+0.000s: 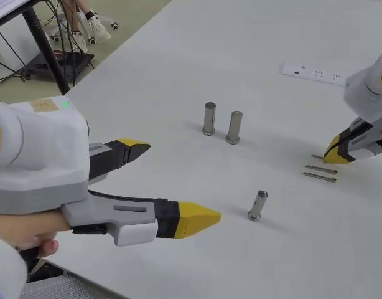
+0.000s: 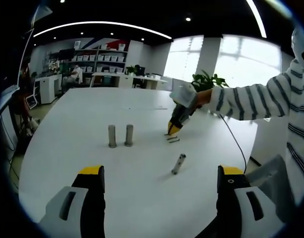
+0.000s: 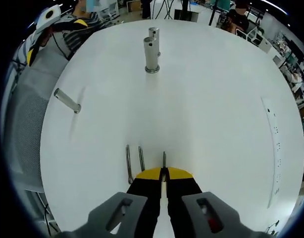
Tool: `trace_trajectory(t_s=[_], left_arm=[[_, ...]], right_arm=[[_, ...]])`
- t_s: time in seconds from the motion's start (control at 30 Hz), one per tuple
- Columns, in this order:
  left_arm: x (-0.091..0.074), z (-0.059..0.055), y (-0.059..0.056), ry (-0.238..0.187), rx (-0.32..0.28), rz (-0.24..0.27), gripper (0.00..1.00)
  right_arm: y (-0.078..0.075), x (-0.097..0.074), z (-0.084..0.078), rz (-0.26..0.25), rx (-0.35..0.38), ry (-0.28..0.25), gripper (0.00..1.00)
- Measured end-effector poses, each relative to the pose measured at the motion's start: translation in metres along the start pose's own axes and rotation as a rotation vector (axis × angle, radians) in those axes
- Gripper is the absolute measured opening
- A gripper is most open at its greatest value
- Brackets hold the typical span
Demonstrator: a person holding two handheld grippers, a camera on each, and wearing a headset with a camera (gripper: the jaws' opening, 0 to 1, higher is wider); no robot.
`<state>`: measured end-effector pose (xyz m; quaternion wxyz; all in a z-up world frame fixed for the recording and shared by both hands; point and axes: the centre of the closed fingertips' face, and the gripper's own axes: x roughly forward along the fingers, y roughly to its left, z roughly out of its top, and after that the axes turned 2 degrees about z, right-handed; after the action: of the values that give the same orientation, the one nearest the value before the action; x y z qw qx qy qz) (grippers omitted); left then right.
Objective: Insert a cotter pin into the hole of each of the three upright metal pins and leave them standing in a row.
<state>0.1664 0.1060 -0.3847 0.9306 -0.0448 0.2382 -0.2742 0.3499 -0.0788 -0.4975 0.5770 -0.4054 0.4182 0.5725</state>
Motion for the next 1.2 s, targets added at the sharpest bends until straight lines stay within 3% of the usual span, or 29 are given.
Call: trace_trajectory(t_s=[0.27, 0.57, 0.7, 0.77, 0.8, 0.97, 1.2], left_arm=[[0.001, -0.001, -0.001, 0.009, -0.004, -0.003, 0.93], [0.002, -0.002, -0.003, 0.013, -0.005, -0.008, 0.93], [0.002, -0.002, -0.005, 0.008, -0.004, -0.007, 0.92], [0.003, -0.003, -0.006, 0.01, 0.0, -0.008, 0.92], [0.003, -0.003, -0.007, 0.012, 0.004, -0.01, 0.92], [0.005, -0.005, -0.013, 0.021, 0.004, -0.023, 0.92], [0.011, -0.005, -0.023, 0.032, 0.032, -0.052, 0.92]], right_arm=[[-0.003, 0.002, -0.001, 0.028, -0.043, 0.052, 0.0], [-0.004, 0.001, 0.0, 0.011, 0.035, -0.006, 0.0], [-0.004, 0.002, 0.001, -0.007, 0.023, 0.023, 0.0], [-0.004, 0.002, 0.001, -0.017, 0.069, 0.045, 0.0], [-0.004, 0.002, 0.0, -0.02, 0.039, 0.052, 0.0], [0.002, 0.002, 0.002, 0.0, 0.03, 0.059, 0.0], [0.009, -0.011, 0.004, -0.055, -0.035, 0.039, 0.0]])
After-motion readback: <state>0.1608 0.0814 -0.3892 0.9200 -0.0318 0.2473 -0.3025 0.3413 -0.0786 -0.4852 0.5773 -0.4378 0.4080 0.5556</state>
